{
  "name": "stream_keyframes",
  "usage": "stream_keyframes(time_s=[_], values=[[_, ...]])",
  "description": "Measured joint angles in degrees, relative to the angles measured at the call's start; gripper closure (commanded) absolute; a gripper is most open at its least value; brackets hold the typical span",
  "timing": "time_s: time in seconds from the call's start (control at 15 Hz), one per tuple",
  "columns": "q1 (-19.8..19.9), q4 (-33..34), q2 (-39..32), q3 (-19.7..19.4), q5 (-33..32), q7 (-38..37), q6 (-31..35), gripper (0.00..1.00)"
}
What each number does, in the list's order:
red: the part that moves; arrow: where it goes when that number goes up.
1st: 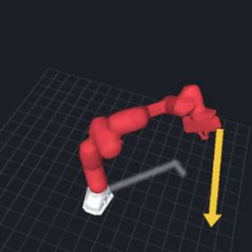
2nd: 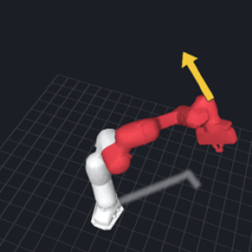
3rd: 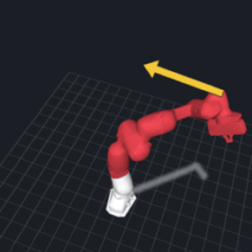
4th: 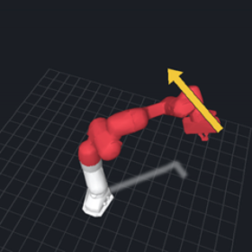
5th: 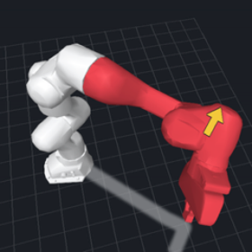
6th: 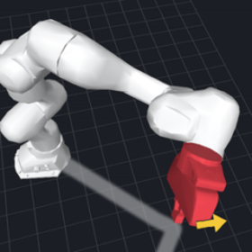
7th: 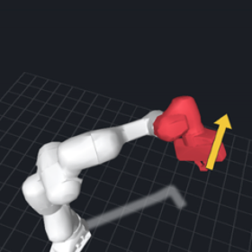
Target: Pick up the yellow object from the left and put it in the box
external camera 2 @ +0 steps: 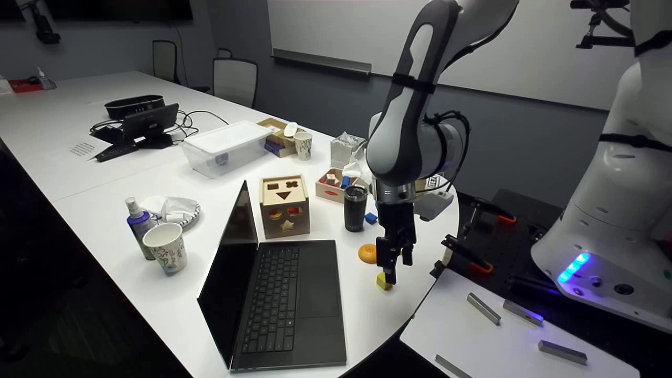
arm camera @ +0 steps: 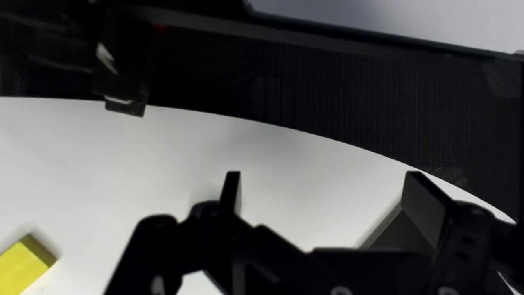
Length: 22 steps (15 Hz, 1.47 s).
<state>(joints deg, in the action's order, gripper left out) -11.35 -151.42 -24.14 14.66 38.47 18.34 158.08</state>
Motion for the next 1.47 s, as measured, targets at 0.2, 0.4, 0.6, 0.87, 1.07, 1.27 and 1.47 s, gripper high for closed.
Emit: stream_keyframes(time_s=[0.2,0.4,0.6,0.87,1.07,1.27,1.47], values=[[0.8,1.8,-5.0,0.0,-5.0,-3.3,3.7,0.00],[1.4,3.0,-8.8,0.0,-9.8,-8.8,7.7,0.00],[1.9,4.1,-11.7,0.1,-14.0,-13.8,10.4,0.00],[1.7,5.7,-13.8,-0.5,-18.8,-19.7,11.1,0.00],[1.4,6.7,-14.3,-1.5,-21.3,-22.2,11.1,0.00],[0.6,7.6,-15.0,-2.9,-23.0,-23.4,11.1,0.00],[0.1,8.6,-16.3,-3.9,-24.0,-23.6,11.1,0.00]])
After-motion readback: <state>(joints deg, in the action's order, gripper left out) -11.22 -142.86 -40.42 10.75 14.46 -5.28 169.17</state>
